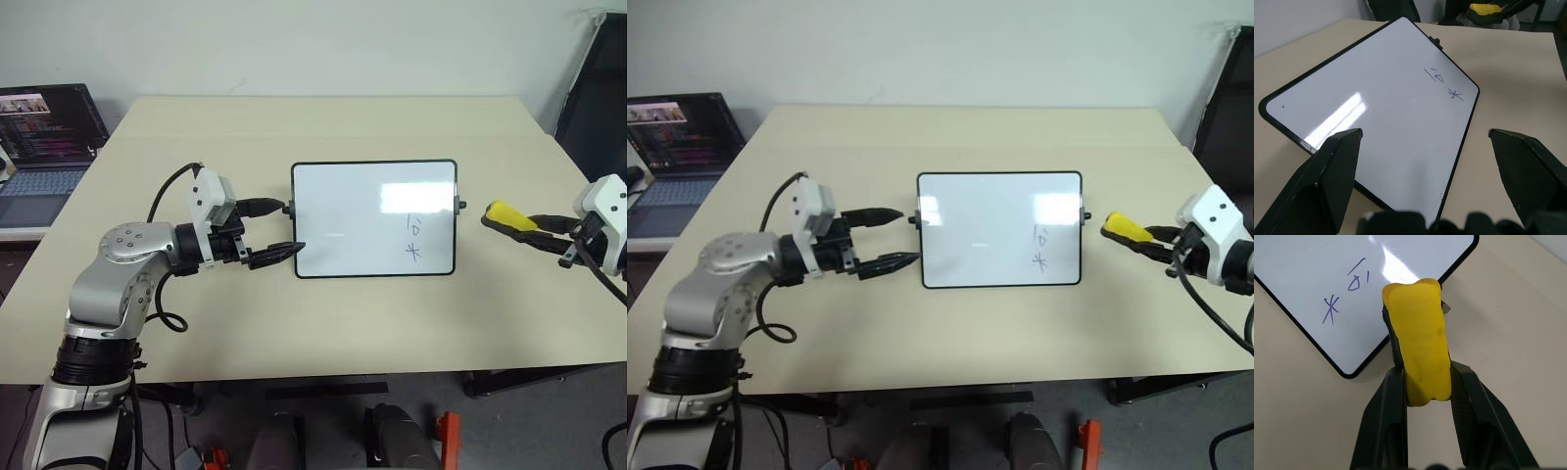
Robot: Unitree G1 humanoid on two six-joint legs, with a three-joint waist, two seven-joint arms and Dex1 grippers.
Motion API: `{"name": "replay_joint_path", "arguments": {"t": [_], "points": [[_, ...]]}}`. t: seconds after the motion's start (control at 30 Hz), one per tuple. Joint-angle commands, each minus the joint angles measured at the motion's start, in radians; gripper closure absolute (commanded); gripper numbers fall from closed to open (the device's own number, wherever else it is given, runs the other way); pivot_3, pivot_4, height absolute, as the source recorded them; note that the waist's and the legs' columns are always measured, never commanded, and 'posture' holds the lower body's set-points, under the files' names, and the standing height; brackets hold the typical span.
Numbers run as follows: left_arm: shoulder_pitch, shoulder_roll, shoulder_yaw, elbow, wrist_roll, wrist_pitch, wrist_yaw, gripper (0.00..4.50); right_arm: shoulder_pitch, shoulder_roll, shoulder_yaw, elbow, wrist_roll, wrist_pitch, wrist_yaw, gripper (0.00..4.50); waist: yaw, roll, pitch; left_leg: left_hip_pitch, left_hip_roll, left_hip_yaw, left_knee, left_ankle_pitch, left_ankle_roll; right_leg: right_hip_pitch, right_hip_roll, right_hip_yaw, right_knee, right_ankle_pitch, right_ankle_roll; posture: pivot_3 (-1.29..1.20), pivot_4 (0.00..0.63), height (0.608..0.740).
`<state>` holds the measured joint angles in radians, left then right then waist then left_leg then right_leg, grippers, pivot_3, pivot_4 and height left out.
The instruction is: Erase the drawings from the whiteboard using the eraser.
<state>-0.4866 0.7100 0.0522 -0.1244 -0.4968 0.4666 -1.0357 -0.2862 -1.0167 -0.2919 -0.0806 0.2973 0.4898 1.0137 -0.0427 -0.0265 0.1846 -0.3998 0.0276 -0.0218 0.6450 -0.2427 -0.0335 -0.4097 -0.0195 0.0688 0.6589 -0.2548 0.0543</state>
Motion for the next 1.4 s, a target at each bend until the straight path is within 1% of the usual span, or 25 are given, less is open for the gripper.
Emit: {"name": "replay_joint_path", "arguments": {"t": [0.03, 0.23, 0.37, 0.43, 0.53, 0.57, 0.67, 0.77, 0.9, 1.0, 1.1, 1.23, 1.4], "points": [[-0.014, -0.004, 0.009, -0.034, -0.009, -0.009, 0.004, 0.00, -0.019, -0.012, -0.007, -0.012, 0.011, -0.005, -0.007, 3.65, 0.000, 0.000, 0.000, 0.000, 0.000, 0.000, 0.000, 0.000, 0.000, 0.000, 0.000, 0.000, 0.000, 0.000, 0.000, 0.00, 0.150, 0.740], [-0.013, -0.005, 0.010, -0.041, -0.013, 0.000, 0.002, 0.00, -0.026, -0.006, -0.005, -0.017, 0.019, -0.002, -0.011, 3.65, 0.001, 0.000, 0.000, 0.000, 0.000, 0.000, 0.000, 0.000, 0.000, 0.000, 0.000, 0.000, 0.000, 0.000, 0.000, 0.00, 0.150, 0.740], [-0.015, -0.003, 0.009, -0.037, -0.014, 0.001, -0.006, 0.00, -0.074, 0.031, -0.008, -0.030, 0.046, -0.019, -0.029, 3.65, -0.001, 0.000, 0.000, 0.000, 0.000, 0.000, 0.000, 0.000, 0.000, 0.000, 0.000, 0.000, 0.000, 0.000, 0.000, 0.00, 0.150, 0.740], [-0.016, -0.005, 0.008, -0.035, -0.015, 0.001, -0.007, 0.00, -0.112, 0.074, -0.004, -0.042, 0.074, -0.021, -0.045, 3.65, -0.002, 0.000, 0.000, 0.000, 0.000, 0.000, 0.000, 0.000, 0.000, 0.000, 0.000, 0.000, 0.001, 0.000, 0.000, 0.00, 0.150, 0.740], [-0.019, -0.013, -0.001, -0.026, -0.013, -0.002, -0.011, 0.00, -0.171, 0.160, 0.068, -0.041, 0.046, -0.063, -0.091, 3.65, -0.003, 0.000, 0.000, 0.000, 0.000, 0.000, 0.000, 0.000, 0.000, 0.000, 0.000, 0.000, 0.001, 0.000, 0.000, 0.00, 0.150, 0.740], [-0.016, -0.018, -0.012, -0.020, -0.008, -0.004, -0.013, 0.00, -0.204, 0.213, 0.119, -0.003, -0.004, -0.114, -0.133, 3.65, -0.005, 0.000, 0.000, 0.000, 0.000, 0.000, 0.000, 0.000, 0.000, 0.000, 0.000, 0.000, 0.001, 0.000, 0.000, 0.00, 0.150, 0.740], [-0.005, -0.033, -0.034, -0.002, 0.005, -0.013, -0.018, 0.00, -0.267, 0.336, 0.209, 0.119, -0.101, -0.245, -0.216, 3.65, -0.010, 0.000, 0.000, 0.001, 0.000, 0.000, 0.001, 0.000, 0.000, 0.000, 0.000, 0.000, 0.002, 0.000, 0.000, 0.00, 0.150, 0.740], [-0.005, -0.041, -0.035, -0.002, -0.001, -0.009, -0.019, 0.00, -0.309, 0.394, 0.260, 0.238, -0.160, -0.341, -0.245, 3.65, -0.009, 0.000, 0.000, 0.000, 0.000, 0.000, 0.001, 0.000, 0.000, 0.000, 0.000, 0.000, 0.002, 0.000, 0.000, 0.00, 0.150, 0.740], [-0.002, -0.038, -0.031, -0.012, -0.003, -0.004, -0.020, 0.00, -0.337, 0.394, 0.317, 0.334, -0.231, -0.401, -0.248, 3.65, 0.003, 0.000, 0.000, -0.001, 0.000, -0.001, 0.000, 0.000, 0.000, -0.001, -0.001, -0.001, 0.002, 0.000, 0.000, 0.00, 0.150, 0.740], [0.011, -0.032, -0.023, -0.025, -0.006, 0.002, -0.017, 0.00, -0.346, 0.373, 0.374, 0.397, -0.314, -0.421, -0.252, 3.65, 0.003, 0.000, 0.000, 0.000, 0.000, -0.001, 0.000, 0.000, -0.001, 0.000, -0.001, -0.001, 0.002, 0.000, -0.001, 0.00, 0.150, 0.740], [0.020, -0.029, -0.018, -0.036, -0.008, 0.006, -0.013, 0.00, -0.344, 0.357, 0.410, 0.426, -0.355, -0.428, -0.232, 3.65, 0.002, 0.000, 0.000, 0.002, 0.000, -0.001, 0.001, 0.000, -0.001, 0.001, -0.001, -0.001, 0.003, 0.000, -0.001, 0.00, 0.150, 0.740], [0.025, -0.027, -0.013, -0.044, -0.010, 0.010, -0.005, 0.00, -0.297, 0.320, 0.457, 0.385, -0.362, -0.386, -0.138, 3.65, 0.002, -0.002, -0.002, 0.005, 0.000, -0.001, 0.001, 0.000, -0.001, 0.005, -0.001, -0.001, 0.004, 0.000, -0.001, 0.00, 0.150, 0.740], [0.030, -0.025, -0.010, -0.048, -0.012, 0.009, -0.001, 0.00, -0.257, 0.305, 0.461, 0.331, -0.345, -0.347, -0.087, 3.65, -0.003, -0.005, -0.003, 0.007, 0.000, -0.001, 0.002, 0.000, -0.001, 0.006, 0.000, 0.000, 0.004, 0.000, 0.000, 0.00, 0.150, 0.740]]}}
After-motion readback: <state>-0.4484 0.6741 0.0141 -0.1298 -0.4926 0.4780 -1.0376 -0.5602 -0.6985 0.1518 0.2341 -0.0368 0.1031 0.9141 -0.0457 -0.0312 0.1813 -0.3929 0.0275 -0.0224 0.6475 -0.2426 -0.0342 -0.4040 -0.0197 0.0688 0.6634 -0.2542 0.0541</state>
